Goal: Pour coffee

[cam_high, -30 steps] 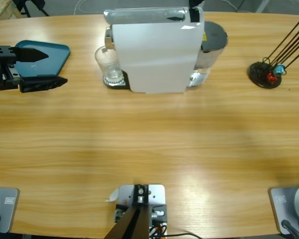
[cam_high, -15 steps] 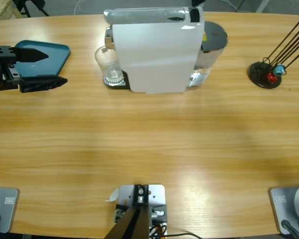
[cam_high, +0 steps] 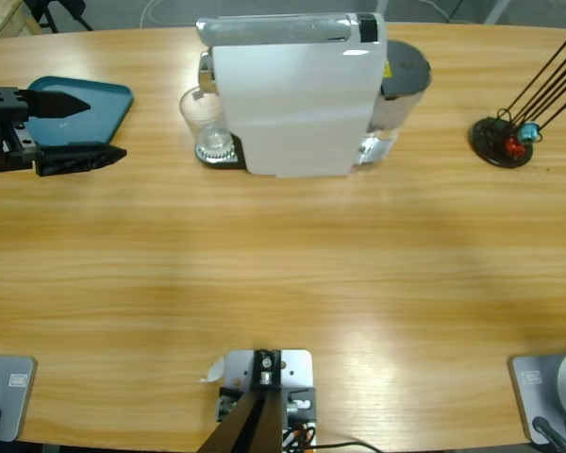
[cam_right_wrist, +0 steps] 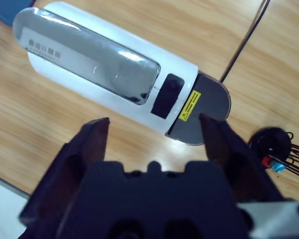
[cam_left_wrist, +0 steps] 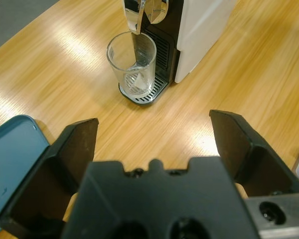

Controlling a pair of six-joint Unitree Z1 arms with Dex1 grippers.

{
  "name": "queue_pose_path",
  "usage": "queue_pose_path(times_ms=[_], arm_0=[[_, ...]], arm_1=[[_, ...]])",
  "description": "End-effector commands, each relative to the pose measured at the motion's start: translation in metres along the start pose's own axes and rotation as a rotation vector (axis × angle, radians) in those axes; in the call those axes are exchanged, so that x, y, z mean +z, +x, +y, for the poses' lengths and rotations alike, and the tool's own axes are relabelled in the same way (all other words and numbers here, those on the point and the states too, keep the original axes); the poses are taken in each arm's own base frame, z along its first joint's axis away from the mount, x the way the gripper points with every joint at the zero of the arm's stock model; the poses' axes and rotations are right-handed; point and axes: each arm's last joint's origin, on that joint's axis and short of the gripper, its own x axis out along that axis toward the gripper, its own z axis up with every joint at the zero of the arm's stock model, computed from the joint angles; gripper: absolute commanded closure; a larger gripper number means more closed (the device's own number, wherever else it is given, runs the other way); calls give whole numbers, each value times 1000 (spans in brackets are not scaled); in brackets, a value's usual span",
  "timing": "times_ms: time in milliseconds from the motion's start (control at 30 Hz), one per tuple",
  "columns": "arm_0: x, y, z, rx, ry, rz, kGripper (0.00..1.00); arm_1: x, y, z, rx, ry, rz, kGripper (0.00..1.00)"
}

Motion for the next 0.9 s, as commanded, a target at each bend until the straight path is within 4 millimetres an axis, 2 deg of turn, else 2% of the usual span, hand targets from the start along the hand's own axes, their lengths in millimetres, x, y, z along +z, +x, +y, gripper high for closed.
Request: queue_pose_path(times_ms=[33,500,900], arm_0=[[-11,2,-2,1,-14,28,32],[-10,3,-1,12,-11,32,32],[-15,1,-3,4,-15,36,32]], arm_1=[[-5,4,3,-1,5,37,0],[-13,4,2,1,-10,65,0],[-9,-4,2,5,-11,32,0]])
